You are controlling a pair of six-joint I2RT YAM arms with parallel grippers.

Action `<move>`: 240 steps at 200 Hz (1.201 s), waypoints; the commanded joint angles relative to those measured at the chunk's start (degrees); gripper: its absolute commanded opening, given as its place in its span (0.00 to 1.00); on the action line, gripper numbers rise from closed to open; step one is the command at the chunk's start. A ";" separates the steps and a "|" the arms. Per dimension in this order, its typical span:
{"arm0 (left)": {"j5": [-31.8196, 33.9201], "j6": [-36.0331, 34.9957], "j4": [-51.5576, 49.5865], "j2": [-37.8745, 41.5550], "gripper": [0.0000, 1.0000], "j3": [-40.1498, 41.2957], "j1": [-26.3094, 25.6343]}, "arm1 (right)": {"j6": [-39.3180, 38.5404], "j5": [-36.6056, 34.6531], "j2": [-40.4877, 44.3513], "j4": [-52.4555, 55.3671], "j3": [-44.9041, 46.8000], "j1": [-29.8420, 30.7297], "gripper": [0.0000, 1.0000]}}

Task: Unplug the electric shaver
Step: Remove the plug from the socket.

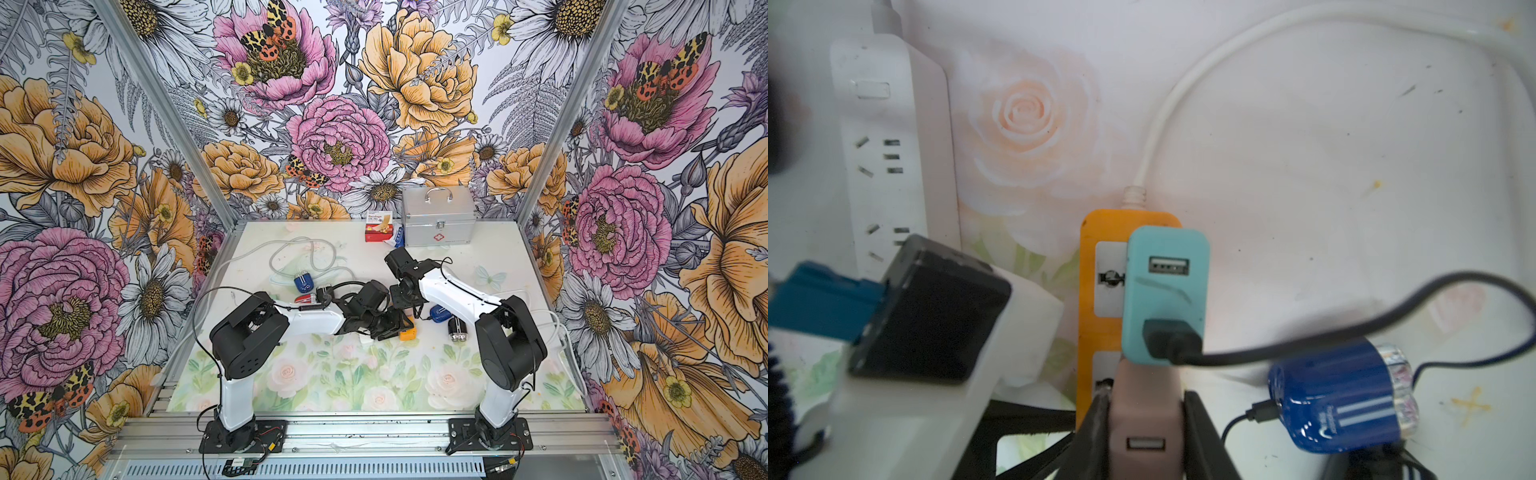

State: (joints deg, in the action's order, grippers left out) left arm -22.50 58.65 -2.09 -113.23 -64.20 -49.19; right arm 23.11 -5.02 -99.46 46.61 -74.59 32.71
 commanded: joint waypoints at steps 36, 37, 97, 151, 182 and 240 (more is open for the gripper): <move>1.51 2.24 -6.57 -5.85 0.55 6.80 -0.74 | 0.65 -1.07 1.91 -0.38 -3.38 0.18 0.07; 1.50 2.25 -6.55 -5.90 0.55 6.81 -0.74 | 0.68 -1.02 1.95 -0.38 -3.46 0.17 0.07; -0.04 3.06 -4.84 -8.16 0.54 7.84 -1.35 | 3.24 5.83 3.00 -0.05 -4.49 -0.87 0.07; -1.04 5.20 -0.29 -9.08 0.54 9.92 -1.26 | 2.14 1.79 4.54 -1.20 -1.24 -0.86 0.06; -1.77 5.24 0.28 -9.77 0.54 9.34 -1.22 | 2.05 -1.99 8.54 -7.65 4.21 -0.10 0.06; -0.48 3.37 -0.55 -7.33 0.56 9.01 -1.69 | 0.67 -0.34 11.81 -10.22 7.63 -0.60 0.06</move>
State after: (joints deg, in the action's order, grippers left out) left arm -27.55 63.72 14.26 -116.03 -59.24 -49.28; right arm 24.43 -6.39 -89.17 39.44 -67.92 32.60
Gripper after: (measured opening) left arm 0.543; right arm 0.275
